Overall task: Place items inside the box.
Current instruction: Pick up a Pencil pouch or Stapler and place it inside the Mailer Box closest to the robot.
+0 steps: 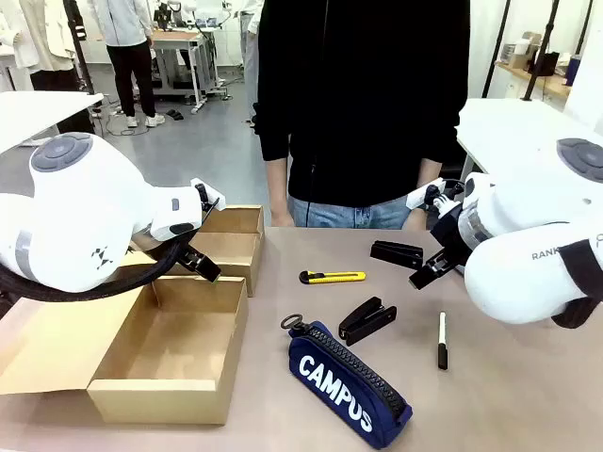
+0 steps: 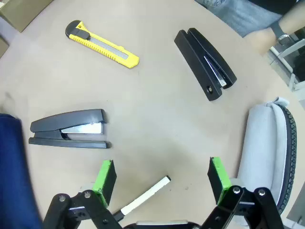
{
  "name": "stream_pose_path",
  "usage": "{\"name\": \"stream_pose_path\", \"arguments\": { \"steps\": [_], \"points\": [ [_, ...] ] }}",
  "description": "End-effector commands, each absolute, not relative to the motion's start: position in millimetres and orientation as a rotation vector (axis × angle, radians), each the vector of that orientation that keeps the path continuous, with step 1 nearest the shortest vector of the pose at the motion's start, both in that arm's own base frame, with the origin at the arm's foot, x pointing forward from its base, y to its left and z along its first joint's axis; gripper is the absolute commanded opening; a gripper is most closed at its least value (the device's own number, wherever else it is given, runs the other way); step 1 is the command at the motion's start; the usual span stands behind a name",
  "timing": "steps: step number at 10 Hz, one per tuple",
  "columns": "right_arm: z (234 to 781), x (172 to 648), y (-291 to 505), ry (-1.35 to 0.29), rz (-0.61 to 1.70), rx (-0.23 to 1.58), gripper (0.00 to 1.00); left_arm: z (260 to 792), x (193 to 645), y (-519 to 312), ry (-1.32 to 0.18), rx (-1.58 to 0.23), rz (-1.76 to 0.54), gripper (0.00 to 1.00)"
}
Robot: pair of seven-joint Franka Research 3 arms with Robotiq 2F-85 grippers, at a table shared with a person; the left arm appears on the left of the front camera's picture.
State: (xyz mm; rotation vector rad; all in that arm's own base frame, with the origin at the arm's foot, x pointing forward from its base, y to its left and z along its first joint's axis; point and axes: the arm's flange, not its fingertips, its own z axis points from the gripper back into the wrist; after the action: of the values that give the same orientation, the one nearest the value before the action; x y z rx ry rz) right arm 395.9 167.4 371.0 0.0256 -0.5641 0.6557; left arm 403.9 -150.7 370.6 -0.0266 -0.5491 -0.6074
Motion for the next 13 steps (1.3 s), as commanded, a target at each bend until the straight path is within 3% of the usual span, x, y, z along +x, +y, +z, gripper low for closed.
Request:
{"name": "stream_pose_path", "arguments": {
  "steps": [1,13],
  "points": [
    [371.0,395.9,167.5,-0.564,0.656,0.026,1.0,370.7,403.9,-150.7,-0.549,-0.027,-0.607,1.0],
    [371.0,395.9,167.5,-0.564,0.656,0.026,1.0,370.7,403.9,-150.7,-0.549,-0.027,-0.607,1.0]
  ]
}}
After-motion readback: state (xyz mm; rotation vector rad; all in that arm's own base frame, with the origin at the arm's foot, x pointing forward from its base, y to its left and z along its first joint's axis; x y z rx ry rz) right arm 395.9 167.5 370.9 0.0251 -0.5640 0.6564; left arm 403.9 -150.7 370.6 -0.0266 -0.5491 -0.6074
